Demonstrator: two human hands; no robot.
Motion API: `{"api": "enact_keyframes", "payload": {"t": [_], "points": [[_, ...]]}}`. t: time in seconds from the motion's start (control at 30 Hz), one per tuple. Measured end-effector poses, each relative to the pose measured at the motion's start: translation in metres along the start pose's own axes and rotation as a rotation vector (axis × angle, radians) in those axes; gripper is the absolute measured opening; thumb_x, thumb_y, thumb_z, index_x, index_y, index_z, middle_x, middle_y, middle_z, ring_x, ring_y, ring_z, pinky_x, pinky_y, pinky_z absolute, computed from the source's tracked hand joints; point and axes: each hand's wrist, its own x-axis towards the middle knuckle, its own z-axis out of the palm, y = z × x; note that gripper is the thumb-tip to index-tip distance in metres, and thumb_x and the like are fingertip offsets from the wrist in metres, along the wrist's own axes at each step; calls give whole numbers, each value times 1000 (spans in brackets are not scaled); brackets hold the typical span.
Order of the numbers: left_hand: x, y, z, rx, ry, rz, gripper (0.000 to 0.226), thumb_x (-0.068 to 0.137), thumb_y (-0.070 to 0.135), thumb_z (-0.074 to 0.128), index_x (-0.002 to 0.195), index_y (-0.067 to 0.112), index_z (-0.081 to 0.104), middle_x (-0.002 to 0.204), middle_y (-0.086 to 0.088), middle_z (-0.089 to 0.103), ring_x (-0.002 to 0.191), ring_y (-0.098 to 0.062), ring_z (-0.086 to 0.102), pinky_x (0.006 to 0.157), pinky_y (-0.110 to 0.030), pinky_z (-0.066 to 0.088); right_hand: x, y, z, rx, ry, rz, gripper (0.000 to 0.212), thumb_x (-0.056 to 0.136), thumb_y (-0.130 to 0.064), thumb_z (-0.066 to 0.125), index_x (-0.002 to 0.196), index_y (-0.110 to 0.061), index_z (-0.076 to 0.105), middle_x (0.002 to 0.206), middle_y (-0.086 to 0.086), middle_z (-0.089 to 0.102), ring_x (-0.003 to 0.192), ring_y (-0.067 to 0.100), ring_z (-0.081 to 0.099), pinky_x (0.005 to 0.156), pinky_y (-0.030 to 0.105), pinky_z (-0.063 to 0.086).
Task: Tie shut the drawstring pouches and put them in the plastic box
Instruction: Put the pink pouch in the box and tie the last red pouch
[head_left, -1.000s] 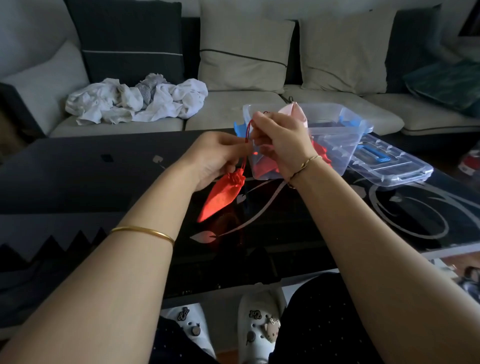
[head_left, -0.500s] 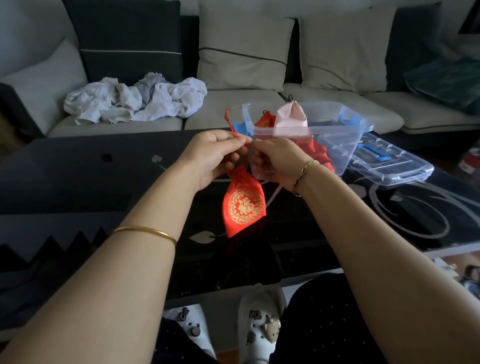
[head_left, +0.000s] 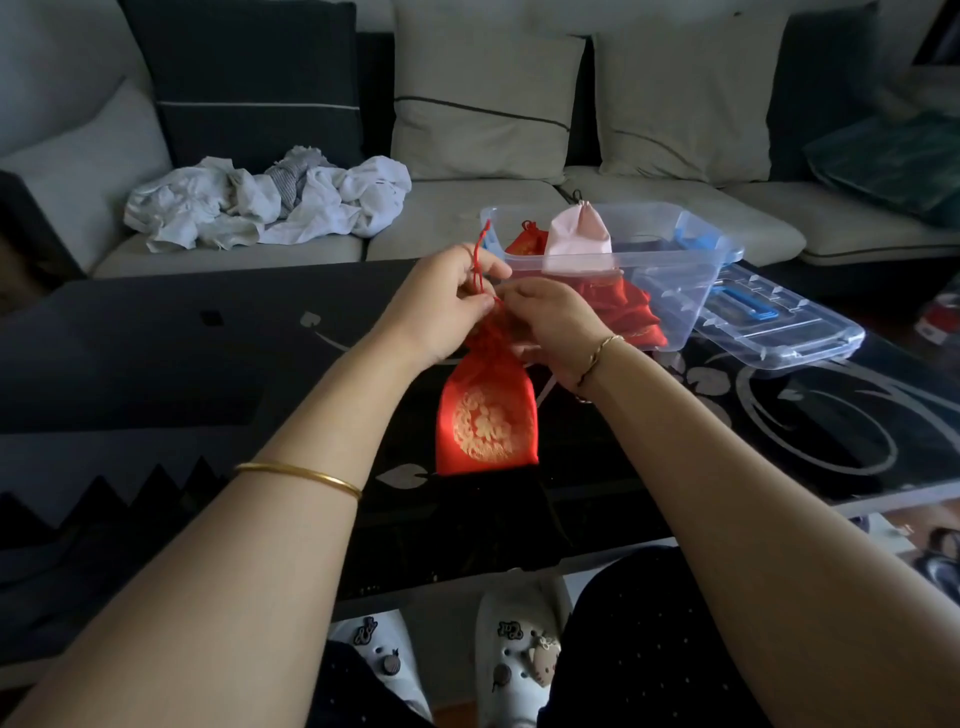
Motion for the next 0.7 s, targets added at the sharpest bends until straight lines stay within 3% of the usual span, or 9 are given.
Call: {"api": "enact_keyframes", "payload": {"t": [0.17,0.33,0.47,0.6,0.7], "points": [[-3,-9,6,210,156,171,30,86,0,56,112,15,62,89,-1,66,84,-15,62,82,-31,50,-3,2,3,185,-131,151,19,91,-10,51,76,-8,62,70,8,57,64,19,51,61,30,42],[-6,-12,5,267,291,273,32,83,0,58,111,15,64,87,3,69,86,-15,63,79,-36,50,-4,-2,1,353,-261,254,16,91,-11,50,80,-5,61,76,10,60,73,21,56,88,39,47],[-4,-12,4,168,309,223,30,82,5,65,111,16,66,84,7,70,87,-11,64,84,-28,49,-2,-3,-2,423,-214,274,20,91,-11,42,80,-7,58,67,7,64,67,19,56,70,30,47],[-5,-9,2,72,268,151,24,85,8,65,107,14,69,88,4,70,82,-3,62,77,-3,42,3,-1,-4,473,-102,275,28,94,-17,37,68,-13,47,64,5,63,55,16,54,55,25,39],[-5,-9,-1,50,227,63,18,89,12,62,104,13,72,93,5,69,84,0,62,76,0,41,3,0,-7,430,-22,227,32,97,-21,38,67,-15,46,60,0,63,50,12,61,59,27,44]]}}
